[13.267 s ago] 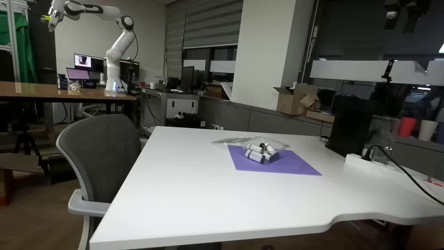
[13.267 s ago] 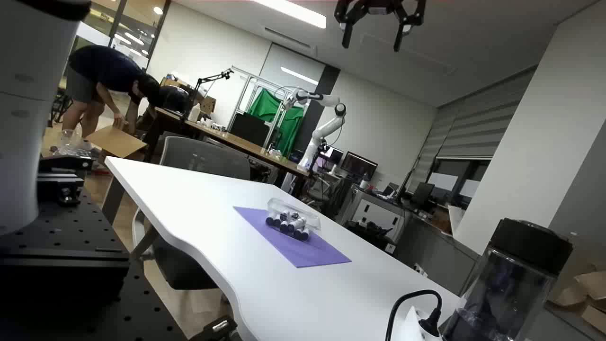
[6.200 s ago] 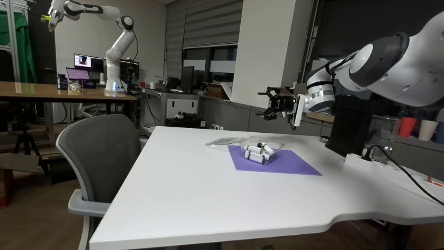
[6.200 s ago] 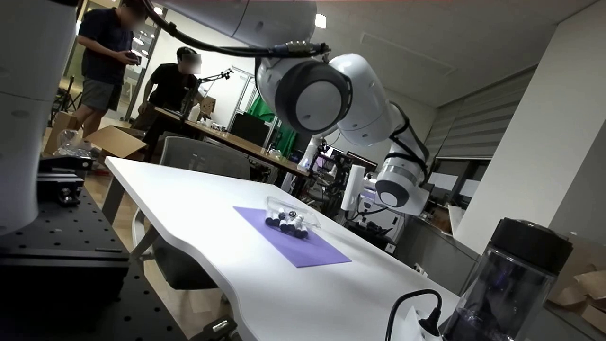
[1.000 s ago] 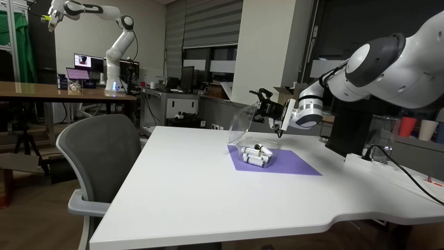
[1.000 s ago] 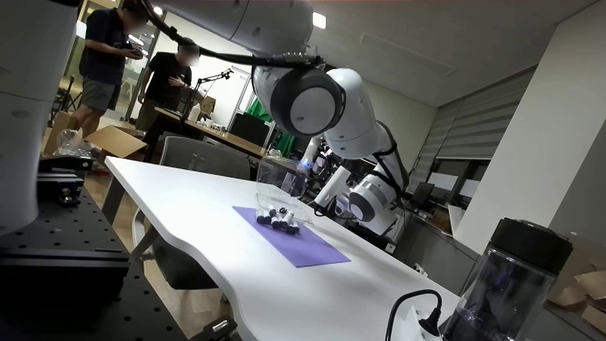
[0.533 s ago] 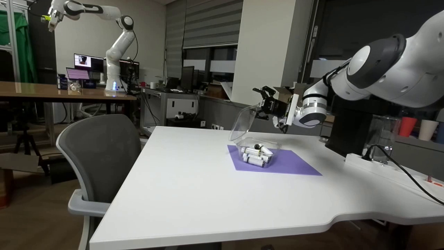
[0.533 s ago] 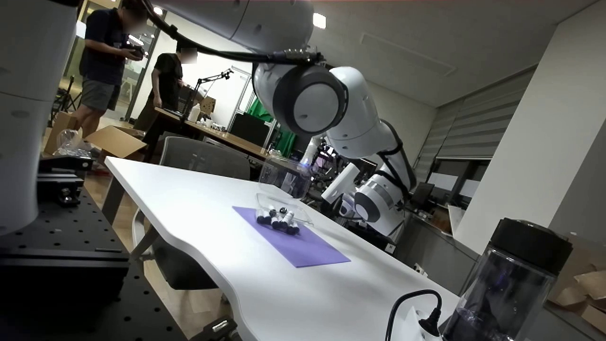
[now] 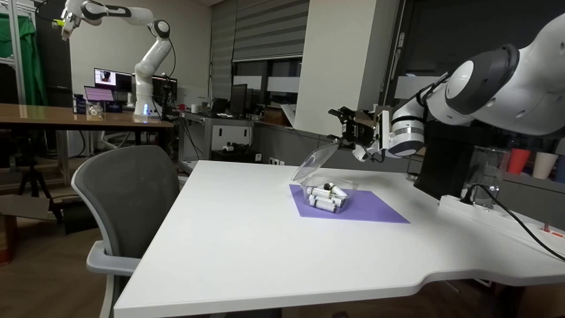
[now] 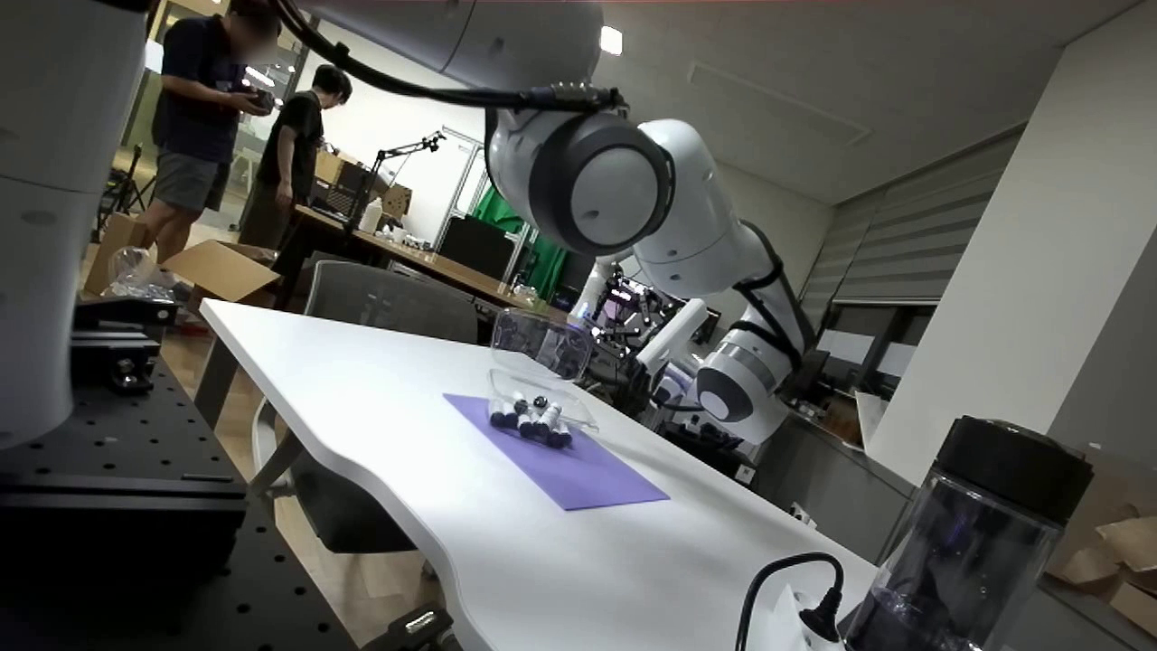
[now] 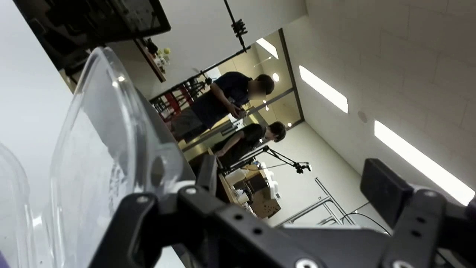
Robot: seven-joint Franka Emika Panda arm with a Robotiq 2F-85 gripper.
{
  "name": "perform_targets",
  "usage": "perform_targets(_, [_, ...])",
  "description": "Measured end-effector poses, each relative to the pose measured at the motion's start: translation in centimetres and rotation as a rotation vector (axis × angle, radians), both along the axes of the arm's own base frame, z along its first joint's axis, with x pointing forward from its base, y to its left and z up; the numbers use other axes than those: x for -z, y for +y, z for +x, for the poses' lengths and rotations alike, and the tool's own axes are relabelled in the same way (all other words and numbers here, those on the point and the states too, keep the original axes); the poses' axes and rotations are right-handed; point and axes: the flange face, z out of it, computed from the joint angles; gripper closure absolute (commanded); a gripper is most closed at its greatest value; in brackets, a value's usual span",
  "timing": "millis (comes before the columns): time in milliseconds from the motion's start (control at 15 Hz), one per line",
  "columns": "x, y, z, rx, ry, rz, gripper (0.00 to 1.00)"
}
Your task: Close the container
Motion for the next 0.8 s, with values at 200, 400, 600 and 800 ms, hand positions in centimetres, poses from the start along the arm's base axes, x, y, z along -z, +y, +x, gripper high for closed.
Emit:
perform_targets(200, [0.6, -0.6, -0.6, -0.041, 0.089, -0.054, 0.00])
perform_targets(400, [1.2, -1.3, -0.9, -0.068, 0.136, -0.162, 0.00])
perform_targets(600, [0.8, -1.6, -0.9, -0.100, 0.159, -0.276, 0.00])
perform_targets(800, [0.4, -1.6, -1.0, -0.141, 0.178, -0.395, 0.00])
